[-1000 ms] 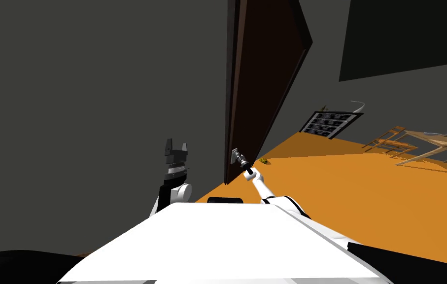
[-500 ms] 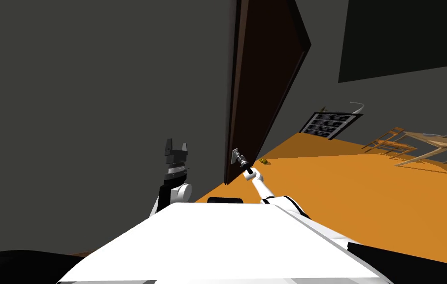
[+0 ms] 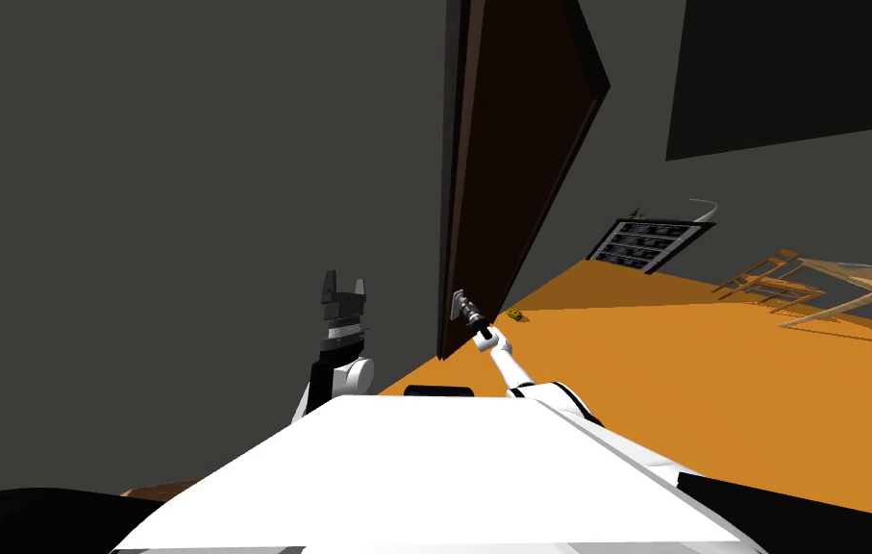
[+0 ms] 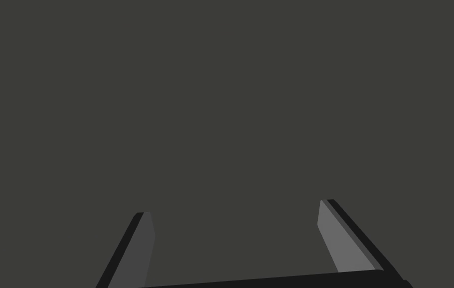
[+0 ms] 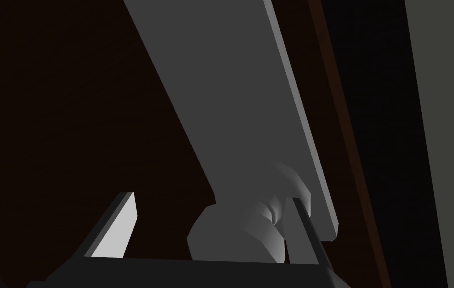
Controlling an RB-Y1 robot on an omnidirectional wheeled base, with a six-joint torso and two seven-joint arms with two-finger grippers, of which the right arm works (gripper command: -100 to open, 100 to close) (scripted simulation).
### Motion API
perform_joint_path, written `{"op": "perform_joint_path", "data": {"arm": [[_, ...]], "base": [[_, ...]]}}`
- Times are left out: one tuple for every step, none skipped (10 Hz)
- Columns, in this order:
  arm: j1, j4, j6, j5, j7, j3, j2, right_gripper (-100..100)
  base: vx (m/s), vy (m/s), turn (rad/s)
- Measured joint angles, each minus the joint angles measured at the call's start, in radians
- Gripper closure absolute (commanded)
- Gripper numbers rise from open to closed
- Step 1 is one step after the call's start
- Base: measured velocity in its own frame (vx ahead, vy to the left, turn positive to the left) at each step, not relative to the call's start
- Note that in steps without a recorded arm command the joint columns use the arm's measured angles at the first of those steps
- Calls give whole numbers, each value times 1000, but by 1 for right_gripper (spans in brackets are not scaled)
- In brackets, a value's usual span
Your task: Pull the door open
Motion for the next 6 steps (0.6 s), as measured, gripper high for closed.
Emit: {"op": "perform_joint_path", "data": {"arm": [[3, -11, 2, -10, -20, 9, 3, 100], [0, -2, -5, -23, -38, 8, 8, 100], [-3, 10, -13, -35, -58, 11, 4, 100], [-12, 28, -20, -48, -75, 8, 3, 100], [0, 10, -15, -52, -86, 13, 3, 100], [5, 0, -7, -59, -104, 20, -3, 100]], "base": [[-55, -148, 244], [-69, -134, 164], [-79, -98, 121], [-50, -56, 43], [-41, -37, 83], [-45, -47, 159]]}}
